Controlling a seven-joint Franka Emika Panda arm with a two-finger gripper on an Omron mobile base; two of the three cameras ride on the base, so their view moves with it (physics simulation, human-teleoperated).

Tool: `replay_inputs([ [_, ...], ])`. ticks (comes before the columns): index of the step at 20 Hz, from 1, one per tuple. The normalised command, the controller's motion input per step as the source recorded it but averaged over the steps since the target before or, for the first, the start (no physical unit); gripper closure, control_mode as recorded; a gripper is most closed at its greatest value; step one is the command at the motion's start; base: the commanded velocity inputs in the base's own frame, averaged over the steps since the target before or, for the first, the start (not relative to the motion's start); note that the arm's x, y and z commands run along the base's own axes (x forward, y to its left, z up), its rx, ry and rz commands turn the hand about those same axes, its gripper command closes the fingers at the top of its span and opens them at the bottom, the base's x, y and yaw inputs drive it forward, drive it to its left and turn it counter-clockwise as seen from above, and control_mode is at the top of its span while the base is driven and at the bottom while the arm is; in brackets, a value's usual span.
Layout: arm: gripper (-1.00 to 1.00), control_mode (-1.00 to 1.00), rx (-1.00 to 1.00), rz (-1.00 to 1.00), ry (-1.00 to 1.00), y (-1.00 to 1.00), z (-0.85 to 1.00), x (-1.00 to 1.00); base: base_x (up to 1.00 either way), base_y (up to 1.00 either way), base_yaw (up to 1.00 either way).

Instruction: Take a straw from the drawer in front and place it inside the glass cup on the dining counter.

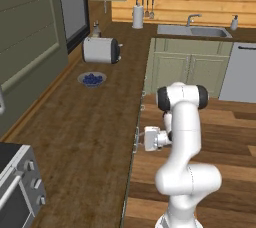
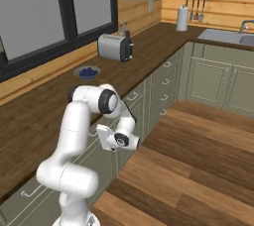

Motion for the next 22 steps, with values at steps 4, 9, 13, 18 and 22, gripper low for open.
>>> replay_inputs([
  [4,-1.00,-1.00,0.00,0.00,-0.02,0.14,-0.16,0.59,0.00,0.00,0.00],
  [9,-1.00,-1.00,-0.01,0.00,0.00,0.18,-0.19,0.52,0.00,0.00,0.00],
  [13,-1.00,-1.00,-0.07,0.00,0.00,0.26,-0.31,0.26,0.00,0.00,0.00],
  [18,-1.00,-1.00,-0.08,-0.01,0.00,0.24,-0.36,0.13,0.00,0.00,0.00],
  [22,1.00,-1.00,-0.06,-0.01,0.00,0.15,-0.20,0.04,0.00,0.00,0.00],
])
